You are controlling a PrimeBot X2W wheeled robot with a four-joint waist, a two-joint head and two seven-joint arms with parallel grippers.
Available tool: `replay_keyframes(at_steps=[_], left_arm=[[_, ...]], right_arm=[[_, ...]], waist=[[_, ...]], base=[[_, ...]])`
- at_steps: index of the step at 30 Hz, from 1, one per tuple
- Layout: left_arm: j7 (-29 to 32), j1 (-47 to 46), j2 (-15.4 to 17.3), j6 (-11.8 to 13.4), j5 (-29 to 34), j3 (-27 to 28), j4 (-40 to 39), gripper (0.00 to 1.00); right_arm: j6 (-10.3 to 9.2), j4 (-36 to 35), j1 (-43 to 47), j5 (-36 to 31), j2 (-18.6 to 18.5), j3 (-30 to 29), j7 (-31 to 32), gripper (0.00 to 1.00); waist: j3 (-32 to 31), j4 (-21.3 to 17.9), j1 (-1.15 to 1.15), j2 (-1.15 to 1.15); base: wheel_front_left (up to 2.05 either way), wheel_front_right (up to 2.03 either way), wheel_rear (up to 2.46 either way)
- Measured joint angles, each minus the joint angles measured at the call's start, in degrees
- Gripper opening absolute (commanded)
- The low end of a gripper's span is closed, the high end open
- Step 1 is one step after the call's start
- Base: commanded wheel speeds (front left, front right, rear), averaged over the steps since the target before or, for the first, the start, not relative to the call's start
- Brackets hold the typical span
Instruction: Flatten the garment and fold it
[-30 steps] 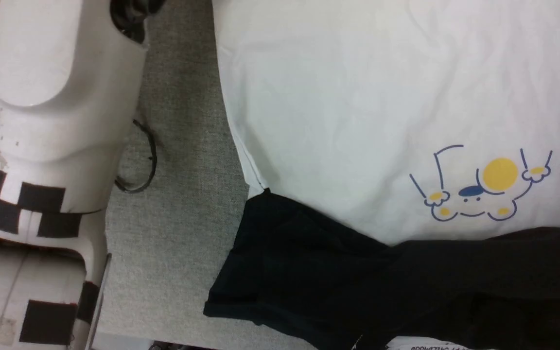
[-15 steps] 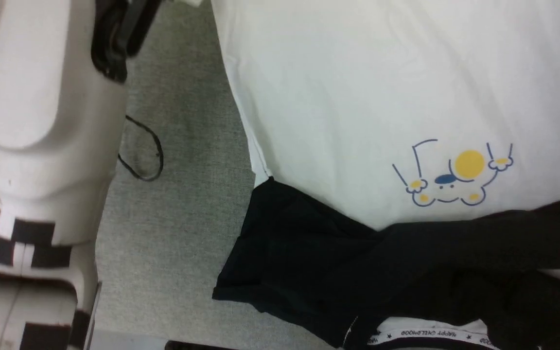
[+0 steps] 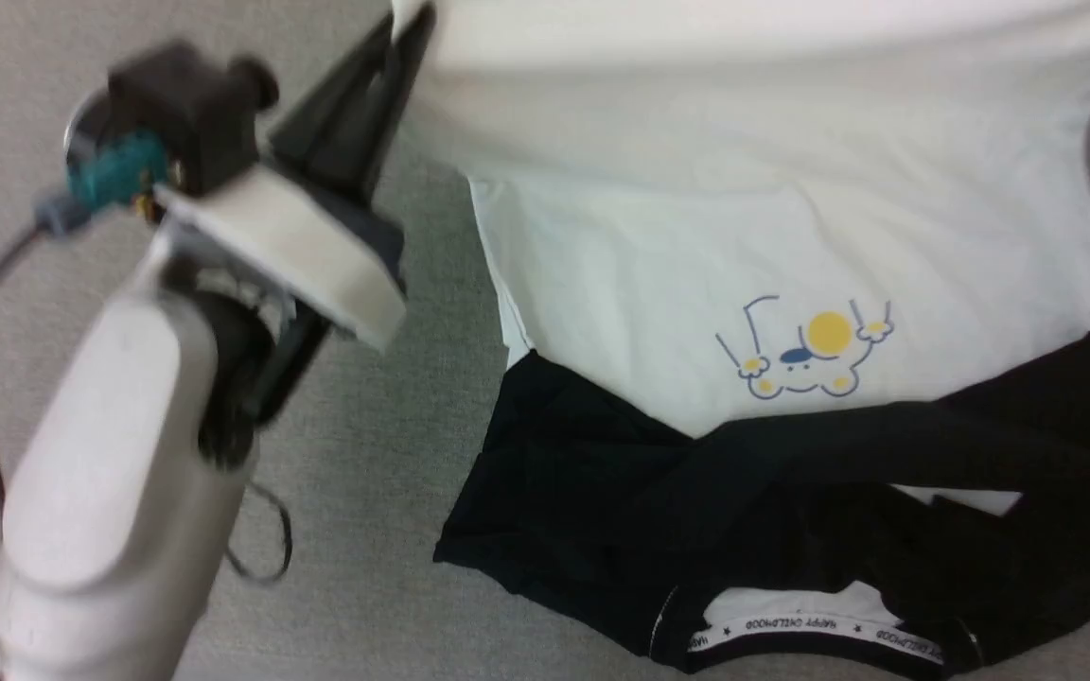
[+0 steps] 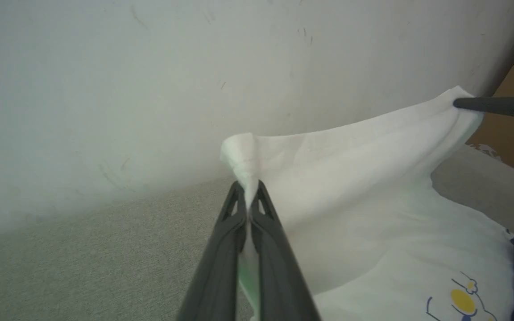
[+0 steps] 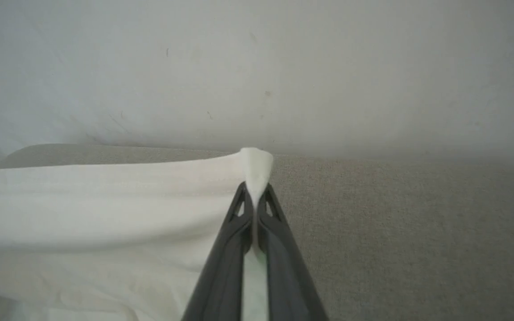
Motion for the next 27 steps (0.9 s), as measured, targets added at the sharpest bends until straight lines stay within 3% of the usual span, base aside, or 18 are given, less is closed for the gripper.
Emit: replay_keyframes(at_steps=[11, 19, 27], left_arm=[[-0.3, 21.5, 3.8, 3.8, 2.7, -4.2, -14.4, 0.00], [-4.1, 35.6, 5.0, 7.7, 6.9, -8.2, -17.8, 0.00], [-8.4, 45.2, 3.7, 9.9, 5.4, -9.8, -18.0, 0.00]], right_arm=[[0.00, -11.4, 23.0, 3.8, 4.5, -4.4, 1.8, 0.00], [0.00, -17.0, 36.6, 5.2, 8.7, -4.5, 0.1, 0.00], [0.00, -19.9, 48.1, 7.7, 11.7, -6.8, 1.2, 0.00]], waist=[[-10.9, -1.3, -0.01, 0.00], [-16.8, -2.0, 0.00, 0.00], [-19.2, -2.2, 0.00, 0.00]], base=[[0.00, 0.00, 0.00], [0.00, 0.00, 0.00], [0.00, 0.00, 0.00]])
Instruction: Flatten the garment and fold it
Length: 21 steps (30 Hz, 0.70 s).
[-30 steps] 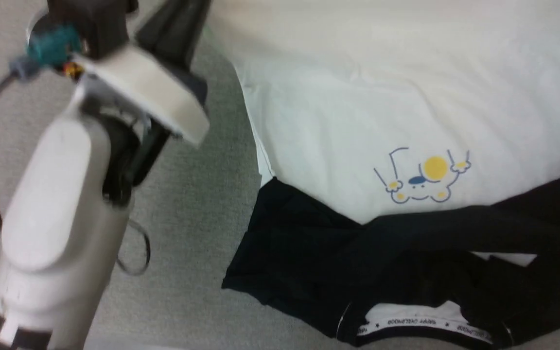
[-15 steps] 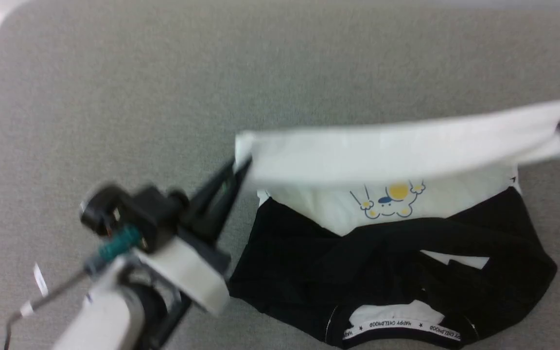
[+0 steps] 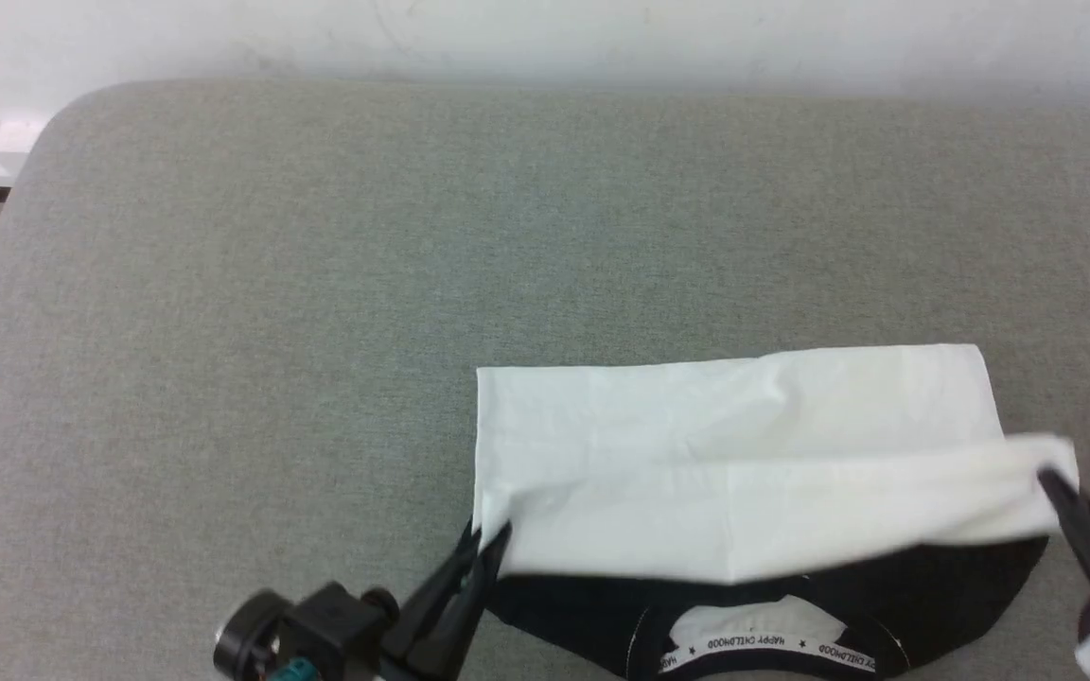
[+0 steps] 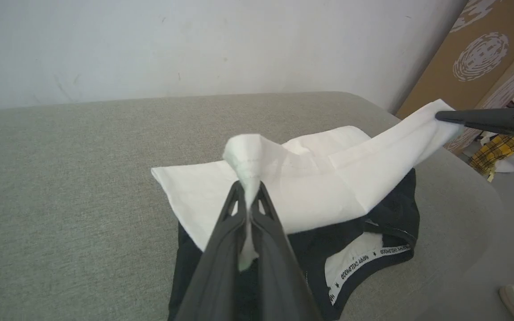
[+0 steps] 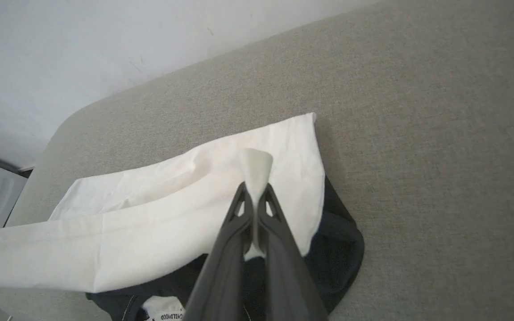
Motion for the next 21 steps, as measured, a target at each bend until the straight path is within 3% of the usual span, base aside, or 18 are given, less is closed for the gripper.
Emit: replay_keyframes(at_steps=[7, 8, 9, 10, 11, 13, 21], left_arm=[[-0.1, 2.5, 0.8, -1.7, -1.7, -2.0, 6.4, 0.00], [-0.2, 2.4, 0.9, -2.2, -1.7, -2.3, 7.7, 0.06], [-0.2, 2.3, 0.8, -2.5, -1.7, -2.4, 9.0, 0.45], [-0.1, 2.0, 0.6, -2.6, -1.8, -2.6, 10.2, 0.85], [-0.1, 1.6, 0.5, -2.9, -1.9, -2.8, 11.2, 0.93], [-0.1, 1.2, -0.4, -3.1, -3.0, -2.8, 12.9, 1.00], [0.8, 0.5, -1.8, -4.0, -6.1, -2.9, 17.0, 1.00]], right_arm=[[0.00, 1.5, 5.4, -1.3, 0.4, -0.5, 1.6, 0.00], [0.00, 2.0, 5.5, -1.3, 0.5, -0.5, 1.6, 0.00], [0.00, 2.6, 5.5, -1.7, 0.7, -0.5, 1.6, 0.31], [0.00, 3.1, 5.5, -2.5, 0.7, -0.4, 1.6, 0.89], [0.00, 3.6, 5.5, -2.9, 0.7, -0.2, 1.6, 1.00], [0.00, 4.2, 5.5, -3.3, 0.8, -0.1, 1.6, 1.00], [0.00, 5.5, 5.5, -3.2, 1.6, 0.7, 2.1, 1.00]], waist=[[0.0, 0.2, 0.01, 0.00], [0.0, 0.1, 0.01, 0.00], [-0.1, 0.1, 0.01, 0.00], [-0.2, 0.1, 0.01, 0.00], [-0.2, 0.1, 0.01, 0.00], [-0.3, 0.1, 0.01, 0.00], [-0.7, 0.0, 0.01, 0.00]], base=[[0.00, 0.00, 0.00], [0.00, 0.00, 0.00], [0.00, 0.00, 0.00], [0.00, 0.00, 0.00], [0.00, 0.00, 0.00], [0.00, 0.00, 0.00], [0.00, 0.00, 0.00]])
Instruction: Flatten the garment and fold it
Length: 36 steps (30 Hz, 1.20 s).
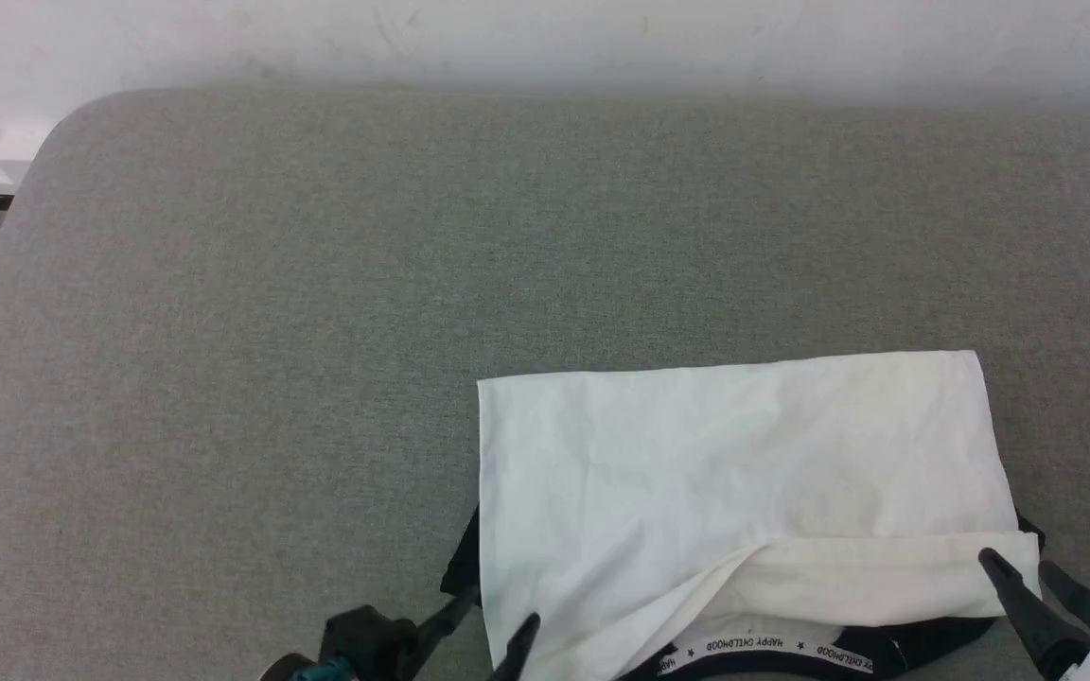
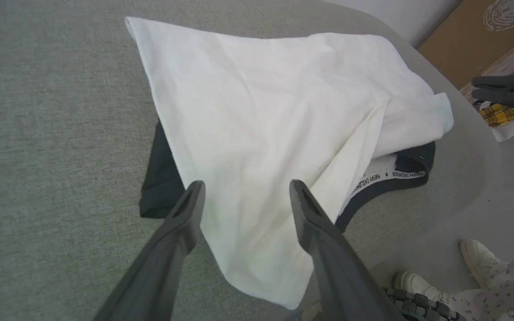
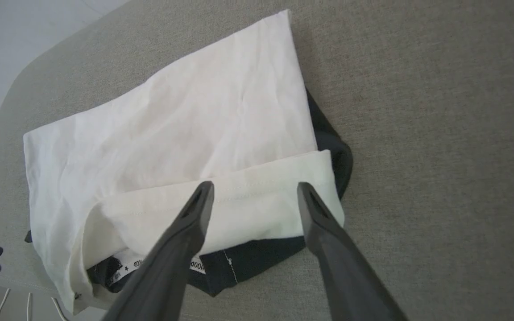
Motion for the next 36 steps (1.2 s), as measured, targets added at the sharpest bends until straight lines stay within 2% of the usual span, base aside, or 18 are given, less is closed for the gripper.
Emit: replay_keyframes(at_steps=[4, 9, 14, 17, 20, 29, 36], left_arm=[[-2.4, 0.5, -1.3, 1.2, -2.7, 2.7, -1.8, 1.00], [-8.3, 1.2, -1.3, 4.9, -3.4, 8.8, -6.7, 1.00], [-14.1, 1.1, -2.0, 9.9, 0.7, 13.1, -11.3, 1.00], [-15.5, 1.1, -3.0, 12.8, 4.2, 14.4, -13.4, 1.00], [-16.1, 1.0, -4.0, 14.6, 6.9, 15.3, -14.4, 1.00], [-16.6, -0.1, -6.7, 15.0, 9.4, 14.3, -13.8, 1.00], [-16.6, -0.4, -7.5, 14.1, 9.9, 14.4, -13.2, 1.00]], right_arm=[[0.00, -1.4, -0.1, 0.6, 0.3, -1.4, -0.1, 1.00], [0.00, -4.6, -2.1, 1.8, 0.8, -5.3, -2.2, 1.00], [0.00, -4.6, -5.5, -1.1, 0.5, -8.7, -4.6, 1.00], [0.00, -2.8, -7.3, -3.4, 0.0, -8.6, -4.6, 1.00], [0.00, -0.3, -8.9, -5.1, -0.6, -7.3, -3.5, 1.00], [0.00, 9.8, -11.3, -8.2, -4.8, -4.4, -3.1, 1.00], [0.00, 13.7, -11.7, -4.9, -7.5, -0.8, 0.2, 1.00]], waist=[[-0.3, 0.1, 0.00, 0.00], [-0.5, 0.4, 0.00, 0.00], [-0.2, 0.6, 0.00, 0.00], [0.3, 0.6, 0.00, 0.00], [1.2, 0.7, 0.00, 0.00], [4.5, 2.5, 0.00, 0.00], [6.9, 4.4, 0.01, 0.00]], base=[[0.00, 0.00, 0.00], [0.00, 0.00, 0.00], [0.00, 0.00, 0.00], [0.00, 0.00, 0.00], [0.00, 0.00, 0.00], [0.00, 0.00, 0.00], [0.00, 0.00, 0.00]])
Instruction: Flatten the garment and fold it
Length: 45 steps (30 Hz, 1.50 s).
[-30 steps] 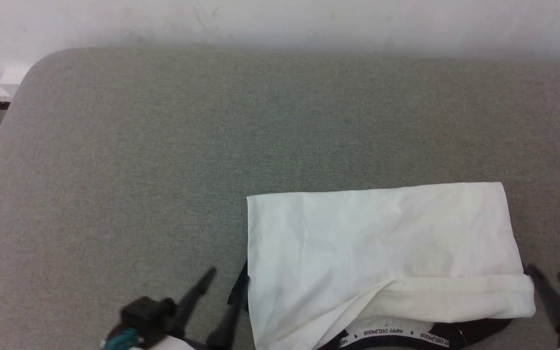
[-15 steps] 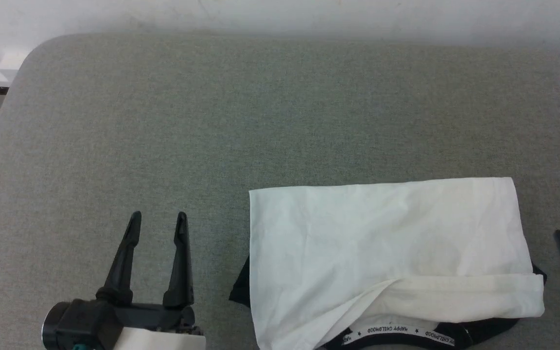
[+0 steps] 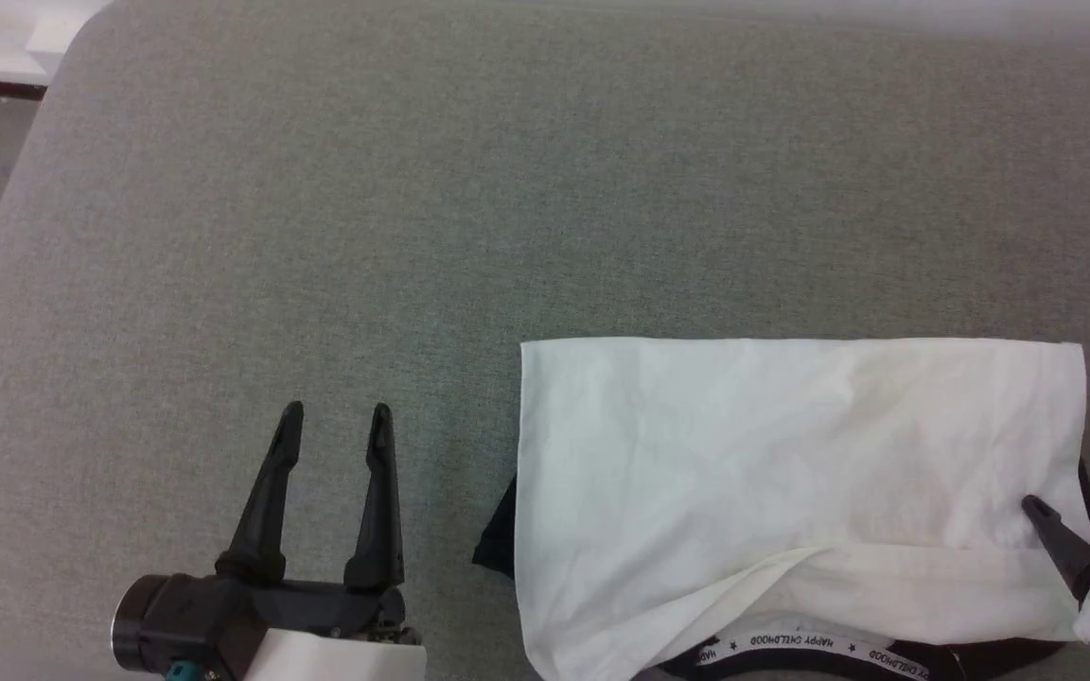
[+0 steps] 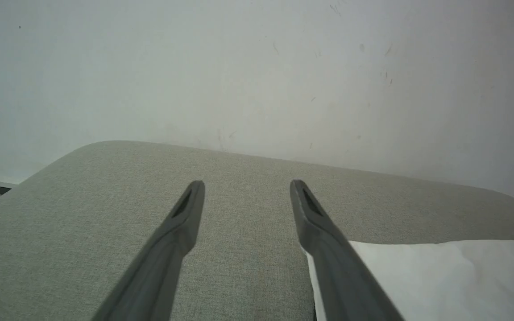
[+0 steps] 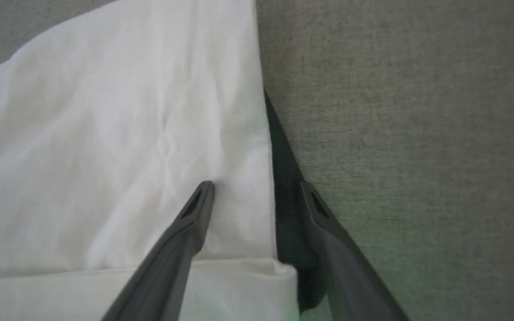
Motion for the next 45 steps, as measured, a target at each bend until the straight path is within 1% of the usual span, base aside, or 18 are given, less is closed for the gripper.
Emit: replay_keyframes(at_steps=[6, 7, 8, 13, 20, 23, 28, 32, 35, 38, 45], left_arm=[[0.0, -0.7, -0.4, -1.1, 0.0, -0.1, 0.6, 1.00], [0.0, -0.8, -0.6, -1.1, 0.0, -0.2, 0.7, 1.00], [0.0, -0.8, -0.7, -1.5, -0.1, -0.2, 0.9, 1.00], [0.0, -0.9, -0.8, -2.1, -0.6, -0.3, 1.7, 1.00], [0.0, -0.9, -0.5, -2.1, -1.5, -0.1, 2.4, 1.00], [0.0, -0.8, -0.5, -2.1, -1.7, -0.1, 2.6, 1.00], [0.1, -0.5, -0.4, -2.1, -2.1, -0.3, 3.0, 1.00], [0.2, -0.3, -0.4, -2.1, -2.3, -0.4, 3.3, 1.00], [0.3, 0.5, -0.2, -2.1, -2.6, -0.4, 3.3, 1.00], [0.6, 0.9, -0.1, -2.1, -2.8, -0.3, 3.3, 1.00], [0.6, 1.0, -0.3, -2.0, -3.3, -0.4, 3.3, 1.00]], right_arm=[[0.00, 0.5, 0.0, 2.2, -2.5, 2.0, 4.5, 1.00], [0.00, 0.7, -0.1, 2.4, -2.5, 1.7, 4.9, 0.38], [0.00, 1.0, -0.3, 2.4, -2.3, 1.4, 5.0, 0.00], [0.01, 3.1, -2.1, 1.3, -1.6, 0.9, 4.1, 0.00], [0.09, 5.4, -3.6, -0.7, -0.6, -0.4, 1.0, 0.00], [0.09, 6.9, -4.7, -2.7, -1.3, -3.5, -0.5, 0.00], [0.07, 9.8, -4.7, -7.1, -3.3, -12.0, -2.3, 0.00], [0.07, 10.5, -4.5, -8.8, -3.4, -15.2, -2.9, 0.00], [0.02, 9.4, -4.2, -8.1, -2.2, -14.2, -2.7, 0.00], [0.00, 5.6, -3.1, -6.1, -0.9, -10.3, -1.6, 0.00], [0.00, -7.5, 0.1, 0.8, 2.5, 0.6, 4.7, 0.00]], waist=[[1.3, 1.1, 0.00, 0.00], [1.5, 1.2, -0.01, 0.00], [1.5, 1.4, -0.01, 0.00], [1.3, 1.7, 0.00, 0.00], [-0.5, 1.3, 0.00, 0.00], [-1.5, 0.9, 0.00, 0.00], [-3.2, 0.5, -0.01, 0.00], [-4.6, 0.3, -0.01, 0.00], [-5.5, 0.2, -0.02, 0.00], [-6.2, -0.1, -0.01, 0.00], [-6.7, -1.1, -0.02, 0.00]], base=[[0.00, 0.00, 0.00], [0.00, 0.00, 0.00], [0.00, 0.00, 0.00], [0.00, 0.00, 0.00], [0.00, 0.00, 0.00], [0.00, 0.00, 0.00], [0.00, 0.00, 0.00], [0.00, 0.00, 0.00], [0.00, 0.00, 0.00], [0.00, 0.00, 0.00], [0.00, 0.00, 0.00]])
